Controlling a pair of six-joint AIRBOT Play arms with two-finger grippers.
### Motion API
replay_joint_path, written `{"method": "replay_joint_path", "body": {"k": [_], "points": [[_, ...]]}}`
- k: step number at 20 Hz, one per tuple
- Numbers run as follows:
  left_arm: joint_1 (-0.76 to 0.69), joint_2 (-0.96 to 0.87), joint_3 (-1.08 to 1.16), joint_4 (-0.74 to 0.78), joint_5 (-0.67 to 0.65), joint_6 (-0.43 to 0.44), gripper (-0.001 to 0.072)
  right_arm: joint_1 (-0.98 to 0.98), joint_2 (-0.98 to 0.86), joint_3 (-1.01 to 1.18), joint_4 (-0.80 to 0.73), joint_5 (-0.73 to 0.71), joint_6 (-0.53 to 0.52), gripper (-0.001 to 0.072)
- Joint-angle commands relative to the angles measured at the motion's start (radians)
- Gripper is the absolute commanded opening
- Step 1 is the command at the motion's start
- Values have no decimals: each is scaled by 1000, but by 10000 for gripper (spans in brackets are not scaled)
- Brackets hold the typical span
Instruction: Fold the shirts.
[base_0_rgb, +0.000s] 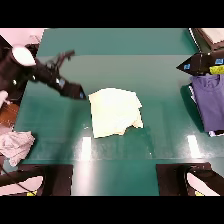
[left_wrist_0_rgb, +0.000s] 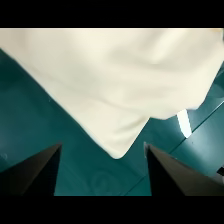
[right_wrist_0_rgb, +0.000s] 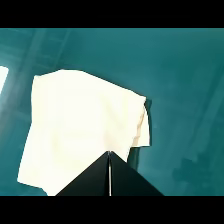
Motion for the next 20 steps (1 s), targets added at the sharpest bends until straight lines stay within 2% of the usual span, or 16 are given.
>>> {"method": "replay_joint_path", "body": {"k": [1, 6, 10, 15, 16, 18, 19, 20], "points": [[26, 49, -347, -99, 96, 63, 612, 1, 0, -27, 0, -11, 0, 20], [26, 49, -579, -269, 300, 141, 612, 1, 0, -100, 2, -15, 1, 20], [13, 49, -615, -301, 366, 141, 612, 1, 0, -112, 2, -18, 1, 20], [-159, 49, -613, -303, 519, 128, 611, 1, 0, -112, 2, -18, 1, 20], [-180, 49, -612, -305, 535, 126, 579, 1, 0, -112, 2, -11, 2, 19], [-193, 50, -611, -319, 537, 121, 87, 5, 0, -118, 4, 6, 49, 20], [-190, 50, -609, -319, 535, 121, 30, 18, 1, -132, 3, 7, 63, 20], [-183, 50, -600, -316, 520, 121, 23, 41, 1, -154, 3, 8, 66, 20]]}}
